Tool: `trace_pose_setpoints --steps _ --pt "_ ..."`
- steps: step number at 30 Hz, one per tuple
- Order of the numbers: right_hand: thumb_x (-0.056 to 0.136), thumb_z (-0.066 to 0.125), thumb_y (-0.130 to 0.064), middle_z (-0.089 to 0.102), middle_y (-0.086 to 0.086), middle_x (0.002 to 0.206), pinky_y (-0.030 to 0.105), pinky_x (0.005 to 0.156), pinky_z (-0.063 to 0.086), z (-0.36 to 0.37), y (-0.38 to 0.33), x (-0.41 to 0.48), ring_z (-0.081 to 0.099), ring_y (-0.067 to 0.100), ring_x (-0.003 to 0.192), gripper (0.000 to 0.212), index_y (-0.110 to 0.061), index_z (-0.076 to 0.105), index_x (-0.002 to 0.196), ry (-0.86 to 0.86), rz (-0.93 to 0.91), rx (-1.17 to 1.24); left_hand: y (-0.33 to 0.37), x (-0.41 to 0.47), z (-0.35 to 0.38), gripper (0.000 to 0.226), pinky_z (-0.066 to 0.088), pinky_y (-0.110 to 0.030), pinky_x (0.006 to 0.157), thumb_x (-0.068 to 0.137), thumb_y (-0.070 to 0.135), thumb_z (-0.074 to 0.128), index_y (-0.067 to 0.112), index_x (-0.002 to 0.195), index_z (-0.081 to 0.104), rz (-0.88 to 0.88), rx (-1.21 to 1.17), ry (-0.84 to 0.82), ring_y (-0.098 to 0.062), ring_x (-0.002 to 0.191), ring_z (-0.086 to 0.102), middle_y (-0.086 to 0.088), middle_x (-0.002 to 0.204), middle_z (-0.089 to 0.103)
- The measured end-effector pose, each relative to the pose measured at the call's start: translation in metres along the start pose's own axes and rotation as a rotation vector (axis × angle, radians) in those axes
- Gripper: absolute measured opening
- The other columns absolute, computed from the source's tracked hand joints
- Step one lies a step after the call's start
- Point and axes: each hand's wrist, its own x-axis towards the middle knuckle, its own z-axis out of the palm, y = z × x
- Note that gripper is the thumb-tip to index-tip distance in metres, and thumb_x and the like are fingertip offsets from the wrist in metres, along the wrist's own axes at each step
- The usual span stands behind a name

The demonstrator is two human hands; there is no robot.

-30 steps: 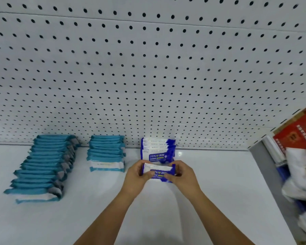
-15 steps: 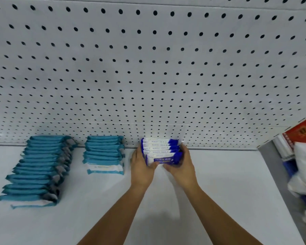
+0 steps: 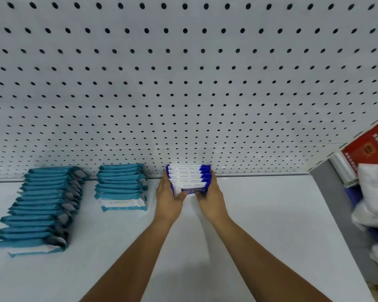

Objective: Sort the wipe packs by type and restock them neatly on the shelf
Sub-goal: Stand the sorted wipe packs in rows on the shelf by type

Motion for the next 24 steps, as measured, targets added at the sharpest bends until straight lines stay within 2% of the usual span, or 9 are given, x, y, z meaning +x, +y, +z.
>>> trace_pose_setpoints --steps 2,4,6,9,11,13,16,20,24 --pt "0.088 0.065 -0.006 0.060 -0.006 0.128 0.001 0.079 0.041 -0.007 0.000 -0.004 0.060 0.011 0.109 0.069 -0.021 0.034 0.147 -0.011 0.049 0.013 -0.001 -0.003 -0.003 0.078 0.047 -0.043 0.104 0.076 0.023 0.082 0.018 0.144 0.043 -0.044 0.003 0.014 -0.022 0.121 0.055 -0.003 0.134 0.059" --pt "0.087 0.070 -0.017 0.056 -0.008 0.136 0.013 0.089 0.045 -0.017 -0.003 -0.014 0.057 0.013 0.120 0.075 -0.024 0.029 0.150 0.004 0.090 0.029 0.005 -0.015 -0.005 0.077 0.047 -0.047 0.106 0.081 0.024 0.081 0.018 0.146 0.040 -0.108 -0.002 0.049 -0.023 0.127 0.052 -0.005 0.140 0.055" --pt "0.089 0.070 -0.019 0.041 -0.013 0.148 0.021 0.103 0.035 -0.026 -0.004 -0.033 0.043 0.011 0.134 0.083 -0.024 0.020 0.155 0.030 0.119 0.046 0.016 -0.035 -0.008 0.083 0.042 -0.046 0.112 0.085 0.028 0.077 0.016 0.153 0.030 -0.155 -0.032 0.067 -0.024 0.138 0.042 -0.006 0.151 0.044" --pt "0.091 0.068 -0.018 0.027 -0.010 0.160 0.021 0.111 0.024 -0.034 -0.004 -0.071 0.028 0.013 0.146 0.085 -0.024 0.016 0.157 0.072 0.130 0.064 0.028 -0.071 -0.021 0.085 0.034 -0.045 0.118 0.090 0.027 0.073 0.024 0.157 0.022 -0.160 -0.096 0.043 -0.022 0.146 0.032 0.002 0.161 0.028" --pt "0.090 0.069 -0.018 0.030 -0.009 0.159 0.026 0.116 0.027 -0.034 -0.003 -0.099 0.030 0.013 0.146 0.081 -0.026 0.023 0.156 0.095 0.104 0.082 0.034 -0.094 -0.033 0.078 0.035 -0.040 0.116 0.091 0.022 0.071 0.035 0.152 0.025 -0.109 -0.167 -0.003 -0.017 0.141 0.036 0.007 0.155 0.034" --pt "0.091 0.068 -0.018 0.032 -0.010 0.158 0.025 0.115 0.026 -0.032 -0.003 -0.133 0.031 0.010 0.144 0.077 -0.025 0.026 0.155 0.114 0.090 0.093 0.035 -0.120 -0.049 0.072 0.035 -0.035 0.114 0.092 0.019 0.069 0.043 0.145 0.027 -0.063 -0.218 -0.075 -0.014 0.136 0.040 0.010 0.150 0.038" --pt "0.092 0.067 -0.019 0.035 -0.013 0.155 0.025 0.116 0.028 -0.029 -0.004 -0.185 0.034 0.007 0.141 0.072 -0.027 0.031 0.153 0.145 0.071 0.113 0.023 -0.157 -0.071 0.072 0.033 -0.039 0.117 0.094 0.022 0.067 0.039 0.151 0.027 -0.043 -0.228 -0.203 -0.012 0.135 0.039 0.007 0.154 0.036" --pt "0.092 0.068 -0.018 0.039 -0.016 0.151 0.030 0.117 0.032 -0.023 0.002 -0.263 0.041 0.007 0.135 0.068 -0.027 0.035 0.151 0.208 0.080 0.121 0.011 -0.217 -0.090 0.071 0.029 -0.033 0.117 0.096 0.026 0.064 0.036 0.154 0.026 0.011 -0.217 -0.387 -0.007 0.140 0.036 0.013 0.157 0.031" --pt "0.093 0.067 -0.020 0.038 -0.014 0.153 0.032 0.118 0.032 -0.031 0.013 -0.336 0.041 0.006 0.136 0.066 -0.027 0.035 0.150 0.236 0.068 0.113 0.015 -0.280 -0.095 0.067 0.029 -0.030 0.115 0.097 0.030 0.062 0.038 0.154 0.026 0.025 -0.242 -0.492 -0.005 0.138 0.034 0.017 0.154 0.032"
